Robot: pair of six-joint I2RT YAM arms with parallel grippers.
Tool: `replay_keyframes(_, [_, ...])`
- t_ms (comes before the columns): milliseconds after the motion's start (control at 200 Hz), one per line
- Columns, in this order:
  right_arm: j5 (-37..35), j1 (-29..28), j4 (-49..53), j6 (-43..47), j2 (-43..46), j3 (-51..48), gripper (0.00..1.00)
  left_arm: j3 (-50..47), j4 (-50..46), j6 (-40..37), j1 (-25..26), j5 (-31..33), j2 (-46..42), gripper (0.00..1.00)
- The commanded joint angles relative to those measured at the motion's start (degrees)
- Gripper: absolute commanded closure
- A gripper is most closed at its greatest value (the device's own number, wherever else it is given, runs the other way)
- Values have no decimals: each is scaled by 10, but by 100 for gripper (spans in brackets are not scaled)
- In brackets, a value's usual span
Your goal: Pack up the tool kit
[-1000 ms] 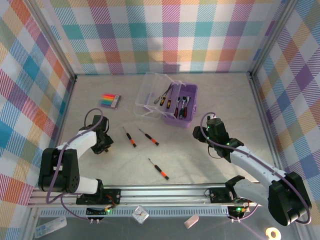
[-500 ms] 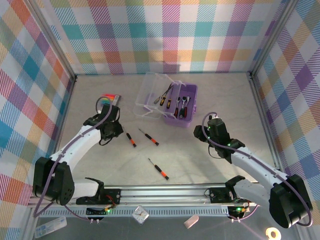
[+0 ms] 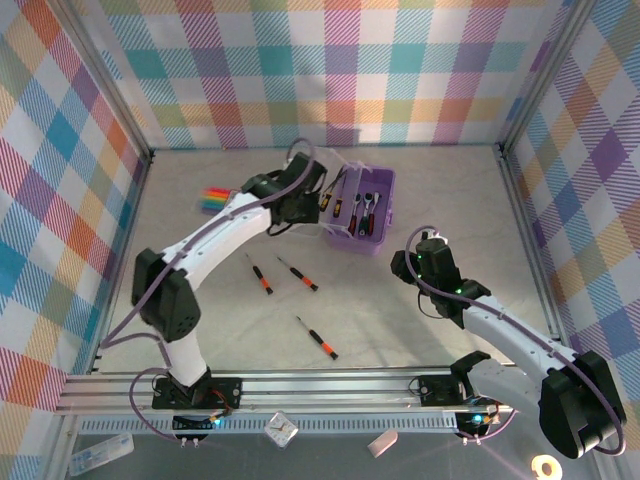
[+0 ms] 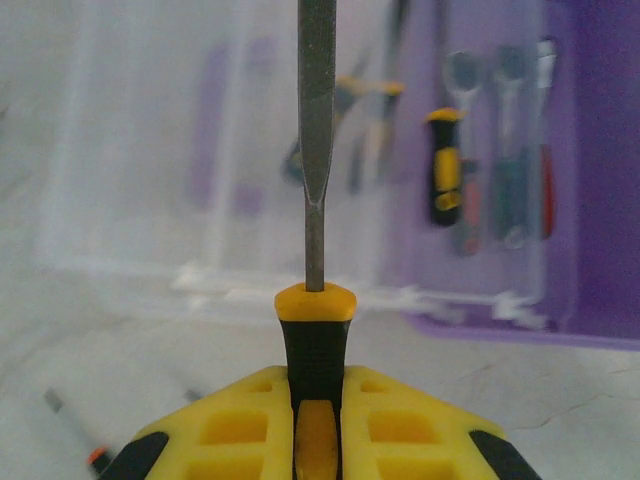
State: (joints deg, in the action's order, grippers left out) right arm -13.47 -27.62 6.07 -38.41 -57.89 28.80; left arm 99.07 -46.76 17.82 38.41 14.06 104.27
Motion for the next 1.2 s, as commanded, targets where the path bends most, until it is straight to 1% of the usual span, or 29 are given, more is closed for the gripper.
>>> replay_keyframes(0, [-10,0,-5,-2,10,-7,52,79,-42,-56,16,3,61,88])
replay_keyframes(230, [-8,0,-6,-3,6,-7,52,253,-69,-94,28,-24,202,88])
replay_keyframes(370, [-7,0,-6,-3,4,-6,52,360,-103,-94,28,-19,284,88])
replay_keyframes(445, [-8,0,-5,-2,7,-5,52,392,-116,-88,28,-15,314,88])
replay_keyframes(600, [-12,0,-5,-1,13,-8,52,389,-114,-64,26,-15,329,89])
replay_keyframes(785, [-9,0,-5,-2,11,-6,52,369,-116,-43,23,-21,326,88])
replay_keyframes(980, [-9,0,-4,-1,12,-7,52,365,-118,-31,20,-44,326,83])
replay_keyframes(1030, [-7,0,-3,1,12,-5,52,363,-117,-33,20,-53,326,82])
replay_keyframes(1105, [-5,0,1,4,15,-3,52,348,-112,-29,19,-44,317,81])
replay_keyframes(1200, [-8,0,-1,4,20,-6,52,327,-94,-18,14,-62,306,81])
